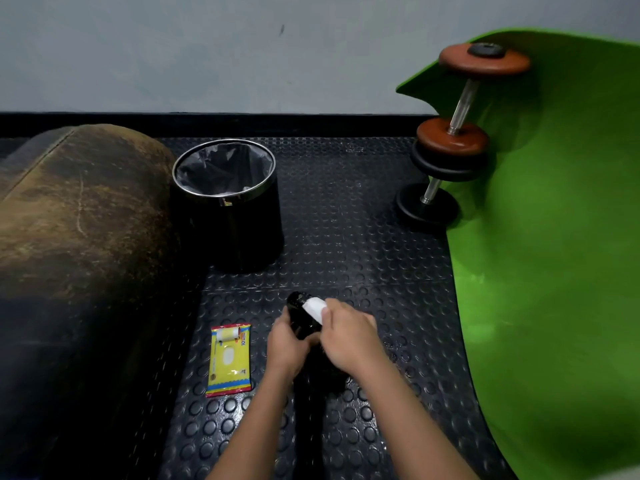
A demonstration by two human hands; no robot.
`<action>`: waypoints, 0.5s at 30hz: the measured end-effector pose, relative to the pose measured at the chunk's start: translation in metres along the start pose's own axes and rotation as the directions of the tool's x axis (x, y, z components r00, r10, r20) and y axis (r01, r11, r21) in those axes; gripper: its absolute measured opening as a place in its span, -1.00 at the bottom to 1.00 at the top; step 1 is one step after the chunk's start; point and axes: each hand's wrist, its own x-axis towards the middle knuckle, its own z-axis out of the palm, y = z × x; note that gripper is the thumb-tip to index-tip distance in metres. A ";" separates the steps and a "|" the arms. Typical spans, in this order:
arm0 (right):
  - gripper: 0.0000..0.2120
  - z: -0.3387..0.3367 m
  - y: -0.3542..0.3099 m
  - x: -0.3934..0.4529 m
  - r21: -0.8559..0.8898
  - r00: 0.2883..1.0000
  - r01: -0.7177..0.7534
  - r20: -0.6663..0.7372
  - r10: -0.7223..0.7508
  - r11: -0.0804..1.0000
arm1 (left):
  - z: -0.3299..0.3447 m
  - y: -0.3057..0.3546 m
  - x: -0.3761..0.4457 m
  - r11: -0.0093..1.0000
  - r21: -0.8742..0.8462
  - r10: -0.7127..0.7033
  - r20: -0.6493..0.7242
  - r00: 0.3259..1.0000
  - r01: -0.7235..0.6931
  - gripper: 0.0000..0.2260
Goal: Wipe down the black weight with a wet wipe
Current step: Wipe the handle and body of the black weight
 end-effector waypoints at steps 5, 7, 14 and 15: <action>-0.63 0.007 0.006 -0.016 0.139 0.985 -0.045 -0.159 0.067 0.989 | -0.014 0.007 0.003 0.984 -0.176 0.011 -0.045 0.999 -0.019 -0.59; -0.68 0.008 0.021 -0.032 0.240 0.965 -0.103 -0.210 0.155 0.965 | -0.022 0.012 0.006 0.950 -0.309 -0.058 -0.025 0.998 0.047 -0.54; -0.64 0.039 0.047 -0.052 0.660 0.851 -0.275 -0.170 0.496 0.699 | -0.027 0.029 0.013 0.960 -0.279 -0.009 0.084 0.996 0.032 -0.57; -0.64 0.042 0.044 -0.051 0.690 0.845 -0.268 -0.166 0.508 0.672 | -0.027 0.033 0.011 0.975 -0.224 0.021 0.074 0.997 -0.004 -0.61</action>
